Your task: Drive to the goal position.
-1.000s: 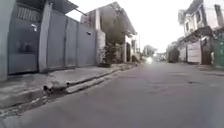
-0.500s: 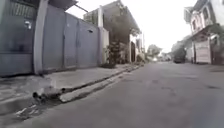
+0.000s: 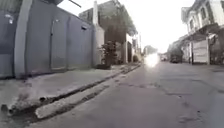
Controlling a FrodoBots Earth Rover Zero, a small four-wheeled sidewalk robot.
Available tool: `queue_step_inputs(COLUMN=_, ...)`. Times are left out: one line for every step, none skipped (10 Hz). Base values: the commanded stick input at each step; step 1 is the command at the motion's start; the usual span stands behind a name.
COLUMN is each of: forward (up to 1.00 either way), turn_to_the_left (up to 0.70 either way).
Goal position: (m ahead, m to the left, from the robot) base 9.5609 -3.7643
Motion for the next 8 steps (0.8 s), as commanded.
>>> queue_step_inputs(forward=1.00, turn_to_the_left=-0.25)
queue_step_inputs(forward=1.00, turn_to_the_left=-0.30)
queue_step_inputs(forward=1.00, turn_to_the_left=-0.30)
queue_step_inputs(forward=1.00, turn_to_the_left=-0.30)
queue_step_inputs(forward=1.00, turn_to_the_left=-0.30)
queue_step_inputs(forward=1.00, turn_to_the_left=-0.30)
queue_step_inputs(forward=1.00, turn_to_the_left=-0.30)
queue_step_inputs(forward=1.00, turn_to_the_left=-0.30)
